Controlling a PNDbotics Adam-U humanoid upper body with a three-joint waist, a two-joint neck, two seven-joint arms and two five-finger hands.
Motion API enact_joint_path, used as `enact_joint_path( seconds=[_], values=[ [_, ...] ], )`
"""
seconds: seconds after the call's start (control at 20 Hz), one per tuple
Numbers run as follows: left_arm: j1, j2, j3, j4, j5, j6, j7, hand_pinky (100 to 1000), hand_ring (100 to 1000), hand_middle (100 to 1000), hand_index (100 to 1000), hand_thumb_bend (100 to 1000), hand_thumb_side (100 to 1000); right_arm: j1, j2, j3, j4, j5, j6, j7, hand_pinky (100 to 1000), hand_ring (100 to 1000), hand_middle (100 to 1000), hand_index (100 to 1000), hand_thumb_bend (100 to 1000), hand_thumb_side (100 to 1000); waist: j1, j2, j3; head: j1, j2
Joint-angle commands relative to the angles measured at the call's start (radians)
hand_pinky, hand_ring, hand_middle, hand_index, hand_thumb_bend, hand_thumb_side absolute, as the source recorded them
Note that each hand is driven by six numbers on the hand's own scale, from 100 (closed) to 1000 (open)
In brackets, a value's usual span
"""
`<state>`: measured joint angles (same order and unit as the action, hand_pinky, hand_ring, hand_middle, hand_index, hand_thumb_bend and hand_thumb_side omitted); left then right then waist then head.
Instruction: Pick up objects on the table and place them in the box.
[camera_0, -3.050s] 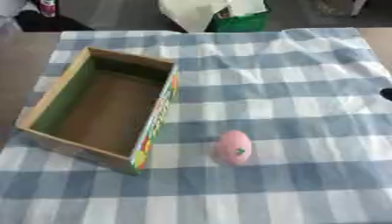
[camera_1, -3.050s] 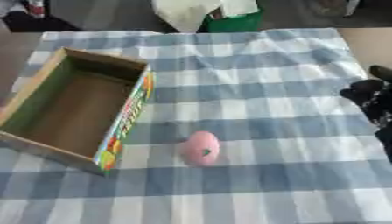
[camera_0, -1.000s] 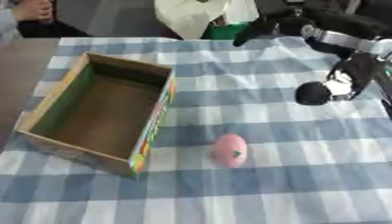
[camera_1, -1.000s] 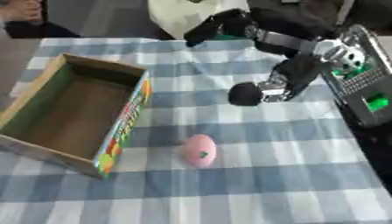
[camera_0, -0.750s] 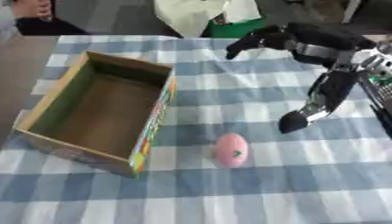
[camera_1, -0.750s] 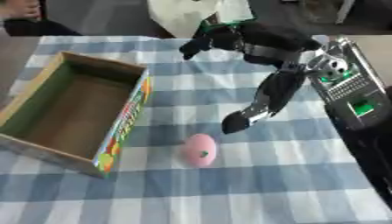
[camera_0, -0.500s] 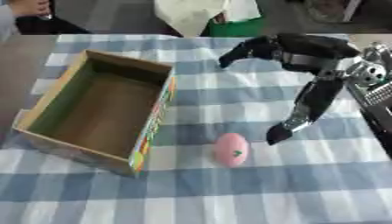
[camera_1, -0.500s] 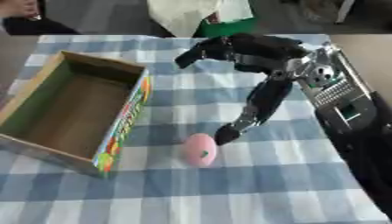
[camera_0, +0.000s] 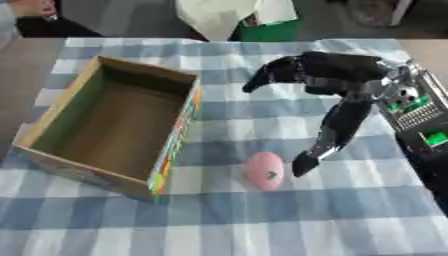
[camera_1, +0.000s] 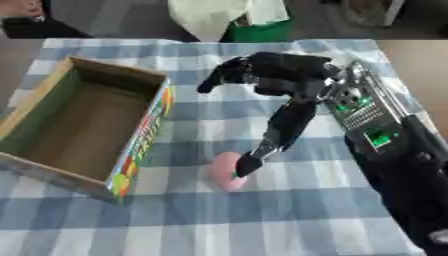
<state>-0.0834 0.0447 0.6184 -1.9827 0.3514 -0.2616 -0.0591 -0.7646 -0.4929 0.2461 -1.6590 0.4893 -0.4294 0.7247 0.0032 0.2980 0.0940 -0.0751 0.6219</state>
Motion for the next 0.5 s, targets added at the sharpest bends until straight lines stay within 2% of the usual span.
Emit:
enact_joint_path(
  seconds=[0.05,0.5],
  values=[
    [-0.009,0.018,0.005,-0.017,-0.003,0.0,-0.001,517,379,584,793,176,555,-0.003,0.011,-0.017,-0.022,0.057,-0.139,0.117,816,874,777,900,848,822,0.0,-0.012,-0.002,0.003,-0.011],
    [-0.012,0.021,0.008,-0.017,-0.007,0.003,0.004,517,379,583,792,174,553,0.057,0.05,-0.016,-0.031,0.205,-0.157,0.072,787,859,773,899,784,810,-0.006,-0.012,-0.007,0.012,-0.011]
  ],
)
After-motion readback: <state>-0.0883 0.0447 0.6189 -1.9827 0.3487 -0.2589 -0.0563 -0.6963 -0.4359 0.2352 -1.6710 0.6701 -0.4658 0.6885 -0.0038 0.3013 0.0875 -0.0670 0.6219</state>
